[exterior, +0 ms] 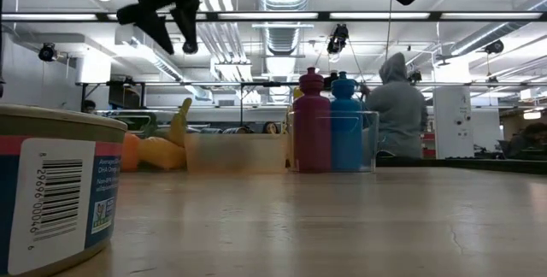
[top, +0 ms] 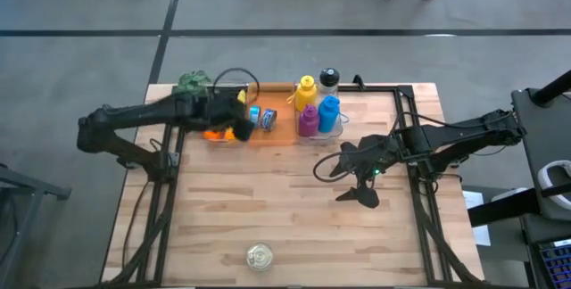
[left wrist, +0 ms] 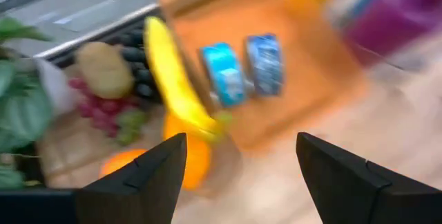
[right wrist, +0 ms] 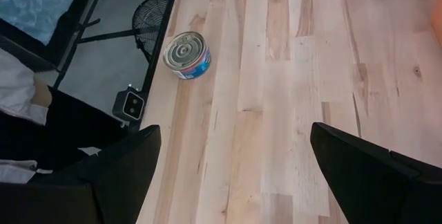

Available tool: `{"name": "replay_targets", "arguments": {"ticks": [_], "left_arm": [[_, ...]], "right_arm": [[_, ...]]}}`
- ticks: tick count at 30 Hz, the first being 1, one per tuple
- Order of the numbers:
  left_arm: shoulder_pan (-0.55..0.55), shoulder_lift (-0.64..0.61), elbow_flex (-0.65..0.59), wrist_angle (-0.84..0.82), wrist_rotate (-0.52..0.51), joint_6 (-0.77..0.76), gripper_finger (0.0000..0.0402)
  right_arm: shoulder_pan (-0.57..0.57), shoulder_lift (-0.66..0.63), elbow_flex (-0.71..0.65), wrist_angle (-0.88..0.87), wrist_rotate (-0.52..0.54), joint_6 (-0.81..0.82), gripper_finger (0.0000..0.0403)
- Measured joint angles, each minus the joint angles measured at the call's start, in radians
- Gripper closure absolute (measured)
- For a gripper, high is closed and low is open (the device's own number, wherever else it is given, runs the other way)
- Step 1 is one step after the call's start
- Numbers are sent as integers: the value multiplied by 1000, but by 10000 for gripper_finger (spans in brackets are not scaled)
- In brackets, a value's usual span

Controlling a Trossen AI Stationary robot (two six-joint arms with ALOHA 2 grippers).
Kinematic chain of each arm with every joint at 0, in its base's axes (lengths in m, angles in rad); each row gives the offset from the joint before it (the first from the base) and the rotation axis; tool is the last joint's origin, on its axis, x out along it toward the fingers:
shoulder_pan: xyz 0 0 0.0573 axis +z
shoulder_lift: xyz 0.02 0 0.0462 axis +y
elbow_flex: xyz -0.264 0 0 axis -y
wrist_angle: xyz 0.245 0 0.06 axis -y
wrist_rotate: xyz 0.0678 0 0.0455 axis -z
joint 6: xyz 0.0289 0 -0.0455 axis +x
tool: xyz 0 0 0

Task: Pick & Place Food Item
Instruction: Put the blue and pink tuna can into the orange bin

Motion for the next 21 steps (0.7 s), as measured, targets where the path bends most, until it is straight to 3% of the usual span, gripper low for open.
{"name": "replay_targets", "arguments": {"ticks": [11,21], "left_arm": [[-455,0,0,57,-54,-208,172],[-746,0,-66,343,-94,-128,235]], "right_arm": [[0,0,0,0,0,-3,33],[0,0,0,0,0,-25,33]]}}
